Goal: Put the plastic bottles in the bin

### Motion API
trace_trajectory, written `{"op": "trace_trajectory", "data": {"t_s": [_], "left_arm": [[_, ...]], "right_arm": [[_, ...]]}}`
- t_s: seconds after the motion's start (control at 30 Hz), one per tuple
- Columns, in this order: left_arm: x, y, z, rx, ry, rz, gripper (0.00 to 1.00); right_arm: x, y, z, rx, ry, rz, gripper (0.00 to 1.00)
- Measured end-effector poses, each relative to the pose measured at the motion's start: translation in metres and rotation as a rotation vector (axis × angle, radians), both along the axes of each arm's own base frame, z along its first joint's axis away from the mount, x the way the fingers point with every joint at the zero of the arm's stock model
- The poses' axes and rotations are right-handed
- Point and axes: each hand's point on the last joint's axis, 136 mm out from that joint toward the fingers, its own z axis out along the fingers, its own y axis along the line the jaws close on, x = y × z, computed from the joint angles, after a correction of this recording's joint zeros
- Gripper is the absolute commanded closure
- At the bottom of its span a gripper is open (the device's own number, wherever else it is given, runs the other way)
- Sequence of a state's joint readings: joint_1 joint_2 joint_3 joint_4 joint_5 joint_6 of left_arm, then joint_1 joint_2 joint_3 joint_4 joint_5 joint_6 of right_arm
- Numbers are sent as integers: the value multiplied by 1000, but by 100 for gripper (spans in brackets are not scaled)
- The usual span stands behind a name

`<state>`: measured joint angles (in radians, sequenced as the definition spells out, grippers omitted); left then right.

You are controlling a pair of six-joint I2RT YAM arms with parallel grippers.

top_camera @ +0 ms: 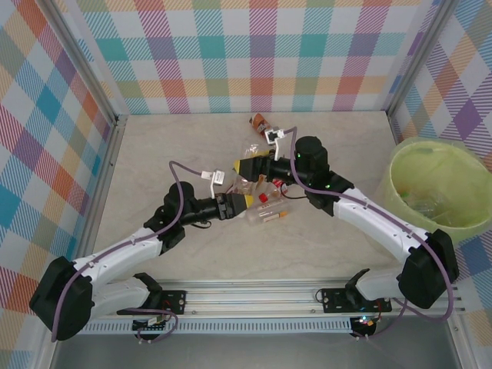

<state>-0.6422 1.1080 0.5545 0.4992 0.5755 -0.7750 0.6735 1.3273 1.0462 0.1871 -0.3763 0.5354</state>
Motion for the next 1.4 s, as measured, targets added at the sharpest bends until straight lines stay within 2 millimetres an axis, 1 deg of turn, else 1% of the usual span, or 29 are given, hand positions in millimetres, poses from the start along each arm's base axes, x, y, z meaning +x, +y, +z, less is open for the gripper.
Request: {"op": "trace_trajectory", "data": {"t_s": [0.03,0.17,0.2,0.23,0.27,0.3,0.33,0.37,0.4,0.5,0.63,0.8,0.97,1.07,1.13,1.27,1.4], "left_arm": [[0,-1,0,-3,1,-4,100],[0,-4,1,-11,4,-17,100],[0,-4,1,-12,5,-22,95],[0,-5,1,-13,9,-24,83],[1,-5,0,-14,18,-24,64],[1,-5,0,-13,21,-25,43],[1,-5,-1,-11,23,-25,31],[1,-6,-2,-10,23,-29,23],[1,-6,-2,-10,34,-27,18],[5,-4,-4,-1,56,-6,8],[7,-3,-5,6,67,9,0],[10,0,-4,12,53,37,0],[11,9,5,13,11,88,0],[13,17,5,23,-6,137,0],[16,24,3,33,-11,180,0],[21,38,-8,66,-2,264,0],[26,48,-18,105,19,334,0]], "right_arm": [[1,0,0,0,1,-3,25],[6,-4,-3,-5,9,-33,46],[6,-4,-4,-5,11,-37,51],[6,-4,-4,-5,13,-40,54],[6,-5,-5,-5,14,-42,55],[7,-5,-6,-4,13,-48,56],[7,-6,-6,-4,14,-52,57],[7,-7,-7,-5,17,-57,57],[8,-7,-9,-7,17,-61,57],[4,-5,-16,-20,32,-55,56],[4,-7,-22,-42,40,-70,56],[4,-19,-26,-92,42,-123,57],[4,-36,-23,-139,14,-186,57],[3,-45,-20,-175,4,-219,57],[2,-51,-17,-193,-6,-238,58],[0,-65,-10,-230,-33,-279,59],[-2,-83,4,-268,-77,-335,59]]}}
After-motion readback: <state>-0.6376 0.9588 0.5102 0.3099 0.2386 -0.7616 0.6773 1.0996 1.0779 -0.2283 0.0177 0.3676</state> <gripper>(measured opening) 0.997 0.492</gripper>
